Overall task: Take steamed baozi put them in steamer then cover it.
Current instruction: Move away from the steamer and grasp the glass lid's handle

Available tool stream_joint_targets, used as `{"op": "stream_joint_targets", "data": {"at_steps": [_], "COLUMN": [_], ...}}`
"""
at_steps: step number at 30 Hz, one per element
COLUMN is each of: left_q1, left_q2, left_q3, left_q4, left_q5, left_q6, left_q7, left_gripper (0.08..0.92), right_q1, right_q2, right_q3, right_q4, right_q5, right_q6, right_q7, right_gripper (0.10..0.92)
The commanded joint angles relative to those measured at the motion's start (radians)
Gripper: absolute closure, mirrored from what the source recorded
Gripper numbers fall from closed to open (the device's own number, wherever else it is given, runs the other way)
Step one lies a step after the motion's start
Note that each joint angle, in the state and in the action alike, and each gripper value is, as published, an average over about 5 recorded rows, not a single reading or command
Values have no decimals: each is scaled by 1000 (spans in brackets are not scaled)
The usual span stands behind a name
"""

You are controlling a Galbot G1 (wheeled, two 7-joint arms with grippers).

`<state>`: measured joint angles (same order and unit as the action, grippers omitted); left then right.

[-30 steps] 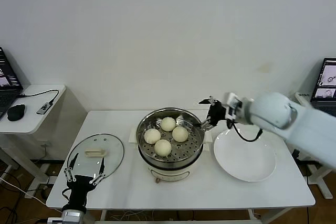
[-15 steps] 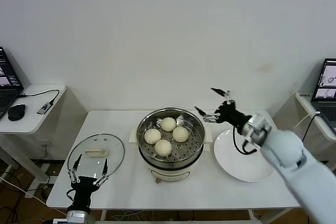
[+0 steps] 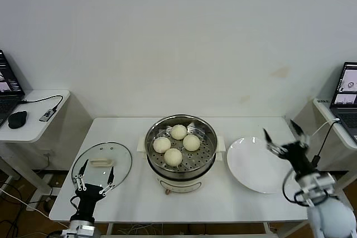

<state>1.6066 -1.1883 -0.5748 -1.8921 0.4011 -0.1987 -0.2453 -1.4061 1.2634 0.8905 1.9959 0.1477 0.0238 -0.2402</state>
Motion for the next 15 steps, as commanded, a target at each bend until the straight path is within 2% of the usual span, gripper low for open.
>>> {"op": "stream_joint_targets", "data": {"at_steps": [1,6,15], "left_q1": [-54,-118,-348], "left_q2": [107,157,184], "left_q3": [-60,-47,29], "left_q4": [166,252,434], "left_q5": [668,768,811], "left_q6": [3,42,78], "left_q7": [51,73,70], "left_gripper": [177,177,177], "right_q1": [-118,-133,-153], "right_q2": [187,195,227], "right_q3": [200,237,249], "right_q4": [-51,-107,-113], "right_q5": [-93,-110,-114], "right_q6": [50,68,79], "right_q7": [126,150,150], "right_gripper": [203,203,203]}}
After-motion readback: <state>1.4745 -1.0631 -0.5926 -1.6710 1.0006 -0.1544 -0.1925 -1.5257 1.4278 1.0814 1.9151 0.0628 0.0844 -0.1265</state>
